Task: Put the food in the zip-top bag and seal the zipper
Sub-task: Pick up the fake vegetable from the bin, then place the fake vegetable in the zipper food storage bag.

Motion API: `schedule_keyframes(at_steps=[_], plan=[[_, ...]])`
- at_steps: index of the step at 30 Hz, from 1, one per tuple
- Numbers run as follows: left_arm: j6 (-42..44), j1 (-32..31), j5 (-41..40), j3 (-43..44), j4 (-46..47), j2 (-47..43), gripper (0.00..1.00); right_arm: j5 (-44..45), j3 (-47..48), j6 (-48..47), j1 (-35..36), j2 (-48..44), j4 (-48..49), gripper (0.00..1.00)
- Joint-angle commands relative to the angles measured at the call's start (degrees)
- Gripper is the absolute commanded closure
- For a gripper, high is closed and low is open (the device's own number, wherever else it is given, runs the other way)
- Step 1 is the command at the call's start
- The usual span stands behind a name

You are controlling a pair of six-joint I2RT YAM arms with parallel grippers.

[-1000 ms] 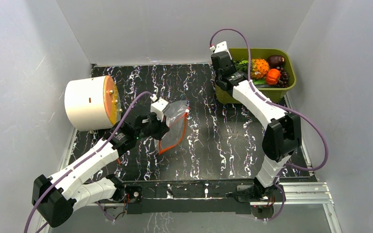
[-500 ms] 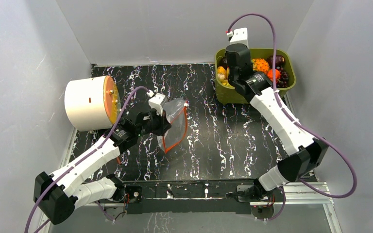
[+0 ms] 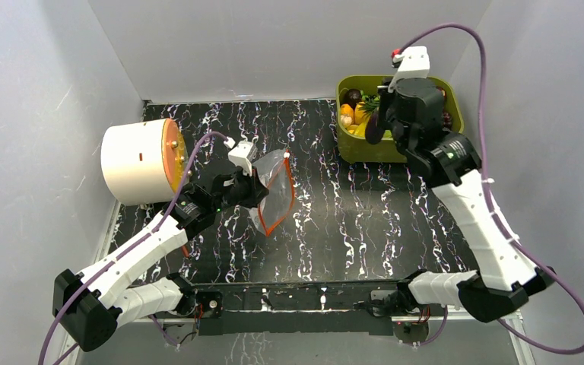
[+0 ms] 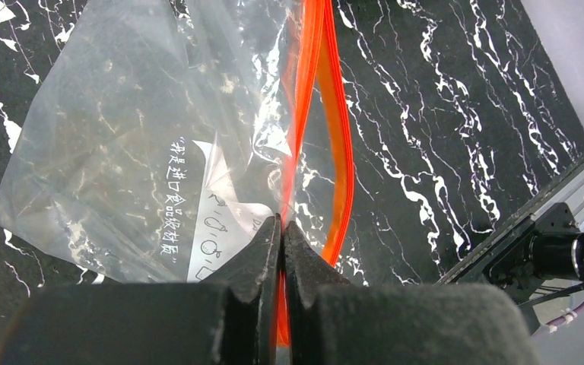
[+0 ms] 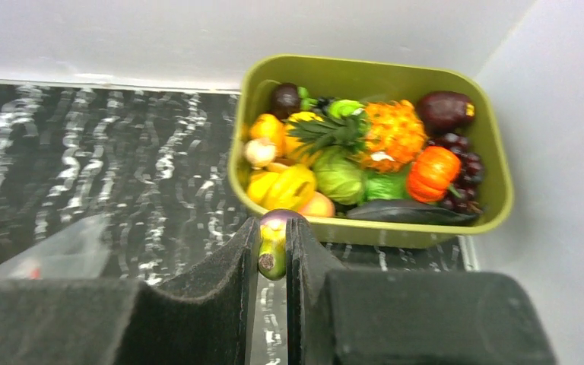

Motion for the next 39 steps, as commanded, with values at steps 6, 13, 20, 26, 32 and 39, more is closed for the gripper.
schedule_keyframes(at_steps=[6,13,20,26,32,39], plan=[[-4.6,-0.2,-0.3,1.1,4.7,-1.2,1.0,-27.8,-8.2,16.6,0.2,-11.8,9.7,1.0],[-6.5,-0.1,-0.8,0.9,6.3,-0.7,1.0,-39.4,-15.2,26.4,0.2,-14.9,15.7,1.0],[-9.2,-0.1,0.7,0.7,7.9,-1.4,1.0,-43.3,-26.6,34.0,0.2,-18.2,24.0,1.0],[-11.1,-0.2,3.3,-1.1,11.7,-1.8,1.0,-46.3,-35.7,37.6,0.4,-18.7,31.8,1.0],[-14.1,-0.2,6.9,-4.8,20.6,-1.2,1.0,-44.1,-37.3,36.2,1.1,-17.6,31.9,1.0],[-15.9,-0.2,12.4,-5.2,28.6,1.5,1.0,-42.8,-35.3,33.9,1.9,-14.3,28.2,1.0]])
